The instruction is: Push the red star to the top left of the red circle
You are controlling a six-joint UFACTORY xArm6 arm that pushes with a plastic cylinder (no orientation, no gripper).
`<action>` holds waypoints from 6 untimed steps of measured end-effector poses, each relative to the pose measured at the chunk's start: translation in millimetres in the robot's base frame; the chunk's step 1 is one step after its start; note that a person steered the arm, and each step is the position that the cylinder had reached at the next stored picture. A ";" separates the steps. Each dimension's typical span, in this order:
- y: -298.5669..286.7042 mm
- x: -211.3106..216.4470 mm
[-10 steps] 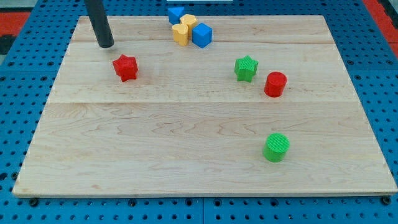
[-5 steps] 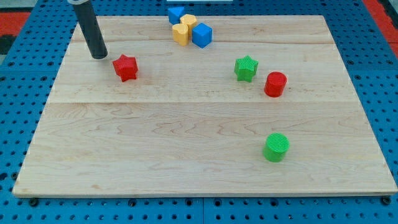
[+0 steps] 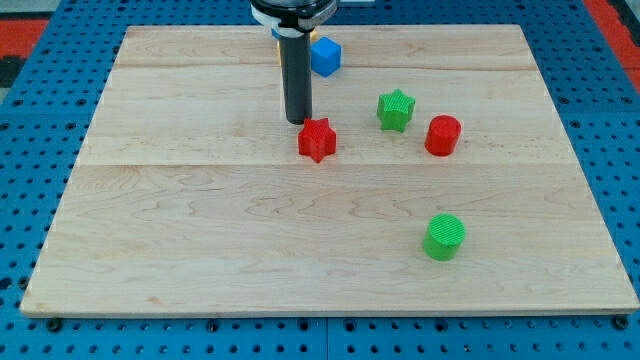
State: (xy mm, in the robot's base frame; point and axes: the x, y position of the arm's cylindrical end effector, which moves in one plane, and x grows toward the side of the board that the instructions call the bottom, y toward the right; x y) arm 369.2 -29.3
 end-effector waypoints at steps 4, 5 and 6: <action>-46.3 0.9; -13.7 36.5; 25.8 54.4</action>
